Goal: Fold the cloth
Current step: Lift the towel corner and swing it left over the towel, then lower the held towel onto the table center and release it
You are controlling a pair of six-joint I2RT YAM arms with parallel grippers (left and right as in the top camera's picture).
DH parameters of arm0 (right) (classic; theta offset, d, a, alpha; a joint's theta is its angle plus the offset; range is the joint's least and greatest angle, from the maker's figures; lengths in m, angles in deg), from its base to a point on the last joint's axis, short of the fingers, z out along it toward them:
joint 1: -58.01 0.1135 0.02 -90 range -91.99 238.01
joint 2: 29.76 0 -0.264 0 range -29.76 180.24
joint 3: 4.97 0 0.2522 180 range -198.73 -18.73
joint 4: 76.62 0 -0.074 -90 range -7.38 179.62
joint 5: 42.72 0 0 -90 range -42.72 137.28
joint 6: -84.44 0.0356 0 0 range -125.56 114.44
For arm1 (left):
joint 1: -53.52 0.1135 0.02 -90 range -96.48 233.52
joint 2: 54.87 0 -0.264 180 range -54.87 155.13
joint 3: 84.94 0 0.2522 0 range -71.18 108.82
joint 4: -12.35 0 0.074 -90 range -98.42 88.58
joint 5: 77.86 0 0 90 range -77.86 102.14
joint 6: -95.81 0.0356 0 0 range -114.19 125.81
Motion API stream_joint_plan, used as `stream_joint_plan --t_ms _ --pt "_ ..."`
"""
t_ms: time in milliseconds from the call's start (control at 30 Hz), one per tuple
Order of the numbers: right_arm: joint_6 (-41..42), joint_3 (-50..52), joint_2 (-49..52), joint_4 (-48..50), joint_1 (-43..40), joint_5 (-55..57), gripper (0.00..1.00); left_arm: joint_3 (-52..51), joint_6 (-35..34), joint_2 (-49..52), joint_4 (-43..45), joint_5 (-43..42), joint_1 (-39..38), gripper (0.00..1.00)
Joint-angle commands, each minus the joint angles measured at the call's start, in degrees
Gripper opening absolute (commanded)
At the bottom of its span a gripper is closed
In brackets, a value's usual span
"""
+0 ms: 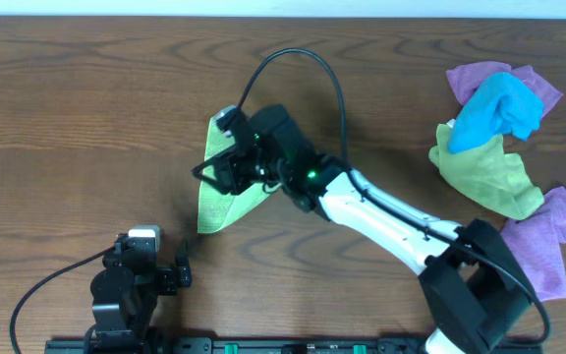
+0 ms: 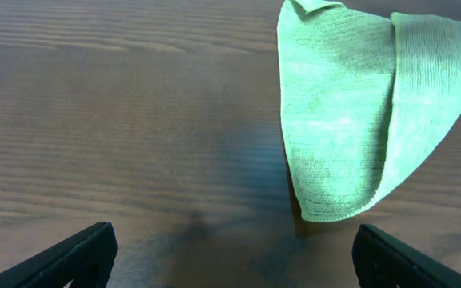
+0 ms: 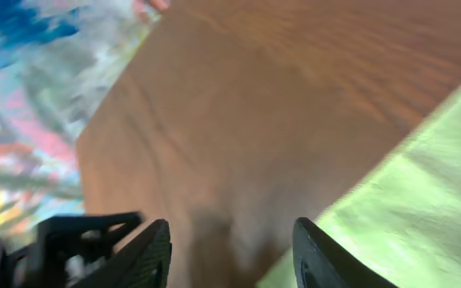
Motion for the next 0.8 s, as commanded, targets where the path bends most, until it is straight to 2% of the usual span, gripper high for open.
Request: stream_joint_plan --t_ms 0,167,367,767 --pt "-1.29 -0.87 0.5 -2.84 -4.2 6.6 0.52 -0.35 0.83 -0.37 -0.02 0.17 -0.22 0.95" --pt "-1.38 -0.87 0.55 -10.01 -9.11 13.0 0.55 -0.35 0.83 -0.37 -0.02 0.17 -0.22 0.95" --pt "-2.6 -0.87 1.55 -10.27 -10.71 18.32 0.52 -0.35 0.83 -0.37 -0.04 0.17 -0.22 0.95" --pt "-2.62 -1.03 8.02 -9.99 -10.21 18.71 0.52 -0.35 0.81 -0.37 -0.02 0.15 -0.22 0.95"
